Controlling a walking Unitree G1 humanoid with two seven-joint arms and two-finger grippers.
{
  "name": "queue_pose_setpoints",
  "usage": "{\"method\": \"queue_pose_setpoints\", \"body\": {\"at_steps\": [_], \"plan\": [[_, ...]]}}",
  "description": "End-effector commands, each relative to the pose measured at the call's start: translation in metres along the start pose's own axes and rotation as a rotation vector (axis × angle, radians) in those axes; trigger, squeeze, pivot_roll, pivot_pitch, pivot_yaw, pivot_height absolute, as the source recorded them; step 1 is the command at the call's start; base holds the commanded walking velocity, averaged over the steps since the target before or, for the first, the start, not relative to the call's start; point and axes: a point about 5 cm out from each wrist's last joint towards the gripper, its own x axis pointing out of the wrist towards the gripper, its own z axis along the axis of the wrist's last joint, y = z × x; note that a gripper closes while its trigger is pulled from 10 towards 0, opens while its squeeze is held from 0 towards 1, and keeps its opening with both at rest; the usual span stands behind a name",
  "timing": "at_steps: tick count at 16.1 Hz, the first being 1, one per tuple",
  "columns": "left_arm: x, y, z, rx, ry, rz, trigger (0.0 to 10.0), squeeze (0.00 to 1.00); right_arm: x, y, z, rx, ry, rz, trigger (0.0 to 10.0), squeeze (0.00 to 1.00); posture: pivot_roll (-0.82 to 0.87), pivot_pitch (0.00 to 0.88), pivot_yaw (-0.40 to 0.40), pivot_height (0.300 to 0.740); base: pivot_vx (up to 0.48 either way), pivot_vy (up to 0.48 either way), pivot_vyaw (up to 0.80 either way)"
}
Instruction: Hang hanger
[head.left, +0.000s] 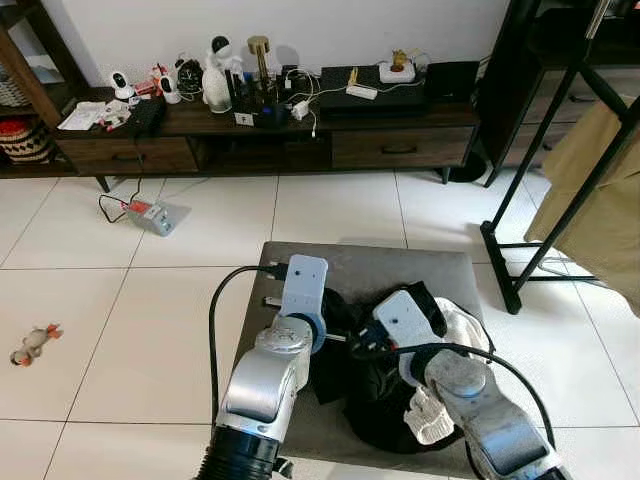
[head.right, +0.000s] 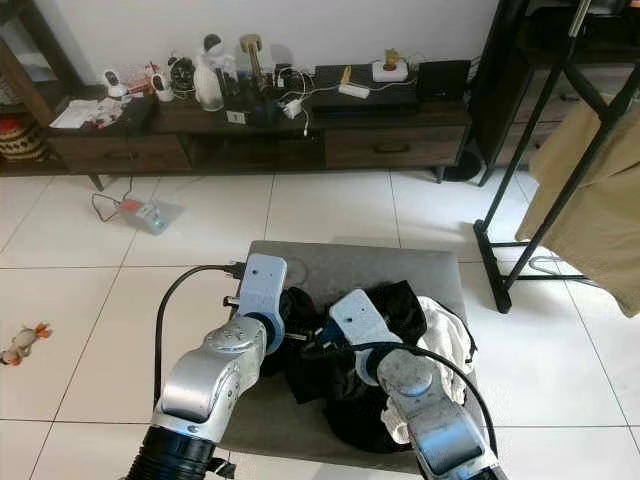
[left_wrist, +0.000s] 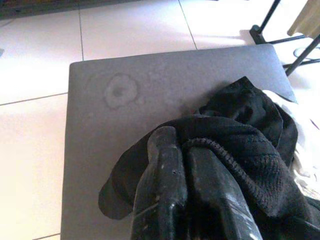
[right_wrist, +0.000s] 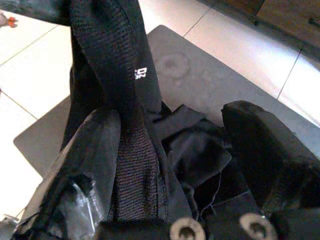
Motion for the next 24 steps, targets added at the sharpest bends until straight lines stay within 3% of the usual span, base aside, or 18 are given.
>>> {"method": "queue_pose_setpoints", "body": {"at_steps": [1,8,12,16,18,20,21,23,24], "plan": [[-0.001,-0.001,0.002,-0.002,0.0,-0.008,0.0,0.0,-0.001,0.005,-0.005,0.011,0.02,0.014,10.0,0.0,0.07,0.201,0.029,0.74,0.0,0.0,0.0],[-0.001,0.0,0.002,-0.005,0.005,-0.005,0.0,0.0,0.001,0.009,-0.022,-0.008,0.102,-0.006,10.0,0.0,0.07,0.204,0.029,0.74,0.0,0.0,0.0],[-0.002,-0.001,0.002,-0.006,0.002,-0.005,0.0,0.0,0.005,-0.012,-0.027,-0.105,0.123,-0.229,10.0,0.0,0.08,0.206,0.031,0.74,0.0,0.0,0.0],[-0.005,0.002,0.009,-0.009,-0.014,-0.003,0.0,0.0,0.011,-0.025,-0.043,-0.244,0.176,-0.362,10.0,0.0,0.1,0.207,0.033,0.74,0.0,0.0,0.0],[-0.008,0.001,0.014,-0.019,-0.022,-0.025,0.0,0.0,0.014,-0.033,-0.051,-0.26,0.206,-0.431,10.0,0.0,0.11,0.206,0.033,0.74,0.0,0.0,0.0],[-0.011,0.0,0.023,-0.031,-0.043,-0.044,0.0,0.0,0.015,-0.045,-0.059,-0.364,0.255,-0.509,10.0,0.0,0.12,0.199,0.032,0.74,0.0,0.0,0.0],[-0.011,0.002,0.028,-0.041,-0.06,-0.035,0.0,0.0,0.015,-0.054,-0.06,-0.44,0.278,-0.55,10.0,0.0,0.11,0.191,0.028,0.74,0.0,0.0,0.0],[-0.01,0.004,0.03,-0.043,-0.069,-0.023,0.0,0.0,0.013,-0.062,-0.06,-0.465,0.285,-0.593,10.0,0.0,0.12,0.184,0.023,0.74,0.0,0.0,0.0],[-0.009,0.007,0.032,-0.048,-0.079,-0.008,0.0,0.0,0.005,-0.081,-0.042,-0.473,0.208,-0.731,10.0,0.0,0.11,0.18,0.019,0.74,0.0,0.0,0.0]]}}
